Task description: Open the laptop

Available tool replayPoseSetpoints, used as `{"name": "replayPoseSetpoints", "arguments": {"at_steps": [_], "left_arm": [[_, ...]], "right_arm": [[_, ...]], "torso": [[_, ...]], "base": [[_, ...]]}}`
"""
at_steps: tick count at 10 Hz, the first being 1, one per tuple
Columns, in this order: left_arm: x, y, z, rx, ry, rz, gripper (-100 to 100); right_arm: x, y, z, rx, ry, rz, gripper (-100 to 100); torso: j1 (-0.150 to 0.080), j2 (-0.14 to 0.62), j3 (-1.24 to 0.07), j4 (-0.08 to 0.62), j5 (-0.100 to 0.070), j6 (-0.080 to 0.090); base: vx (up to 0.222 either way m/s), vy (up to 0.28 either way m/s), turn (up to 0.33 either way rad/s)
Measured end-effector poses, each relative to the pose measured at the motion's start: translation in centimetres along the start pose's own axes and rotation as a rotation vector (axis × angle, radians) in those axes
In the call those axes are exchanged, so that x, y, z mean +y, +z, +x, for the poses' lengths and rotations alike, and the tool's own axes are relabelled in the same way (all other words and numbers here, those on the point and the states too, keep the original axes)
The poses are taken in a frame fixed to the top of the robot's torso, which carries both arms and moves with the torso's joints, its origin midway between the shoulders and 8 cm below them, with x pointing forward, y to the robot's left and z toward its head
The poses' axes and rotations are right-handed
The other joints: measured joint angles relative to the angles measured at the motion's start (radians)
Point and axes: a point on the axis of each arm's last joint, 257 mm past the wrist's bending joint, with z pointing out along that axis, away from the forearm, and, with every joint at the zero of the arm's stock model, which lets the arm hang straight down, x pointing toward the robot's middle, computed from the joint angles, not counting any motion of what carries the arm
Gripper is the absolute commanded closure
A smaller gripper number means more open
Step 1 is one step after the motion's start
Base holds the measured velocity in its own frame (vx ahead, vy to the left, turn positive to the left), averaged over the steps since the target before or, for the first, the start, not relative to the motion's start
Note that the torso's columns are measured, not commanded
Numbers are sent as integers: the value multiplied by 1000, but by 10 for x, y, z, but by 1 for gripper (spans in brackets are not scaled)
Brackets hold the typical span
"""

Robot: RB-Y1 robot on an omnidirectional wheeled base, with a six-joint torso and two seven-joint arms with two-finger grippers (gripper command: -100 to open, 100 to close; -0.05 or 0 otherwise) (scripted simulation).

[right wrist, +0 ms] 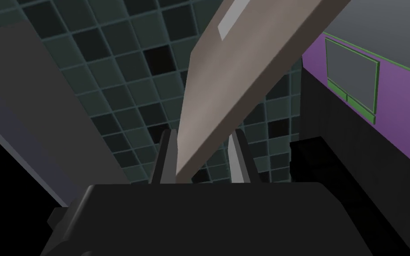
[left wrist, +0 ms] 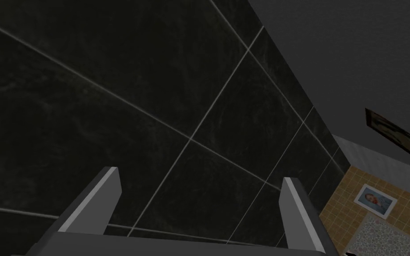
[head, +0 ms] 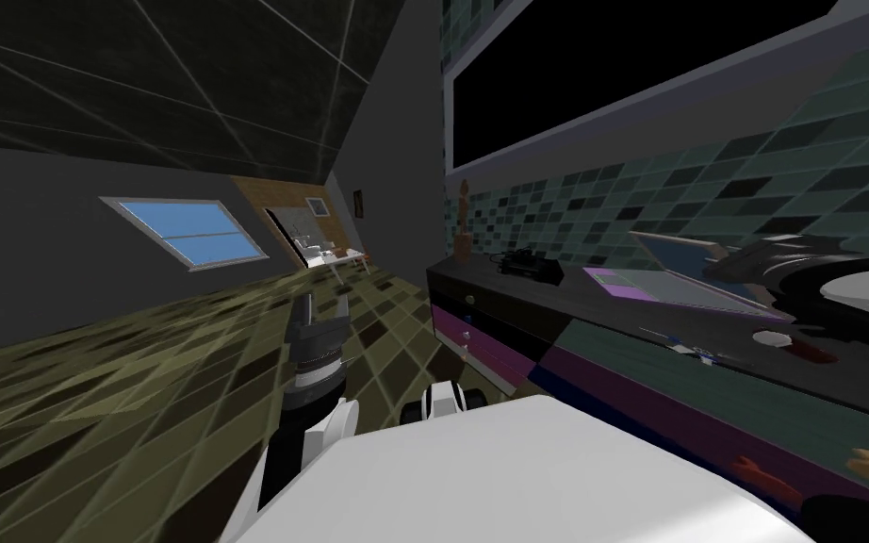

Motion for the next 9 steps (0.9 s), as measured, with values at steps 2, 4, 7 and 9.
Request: {"name": "replayPoseSetpoints", "arguments": {"at_steps": [2,4,7,9], "left_arm": [[0,0,0,0,0,0,0],[0,0,0,0,0,0,0],[0,0,0,0,0,0,0],[0,0,0,0,0,0,0]], "right_arm": [[8,2,23,59,-60,1,100],[16,4,48,122,-136,3,100],[18,1,85,219,-266,14,100],[16,-1,103,262,-333,24,100]], "torso": [[1,1,1,0,-2,2],[0,1,1,0,-2,2],[3,1,0,1,2,3],[3,-1,0,0,2,3]], "base": [[-121,39,279],[-125,63,307],[-117,53,274],[-71,28,149]]}}
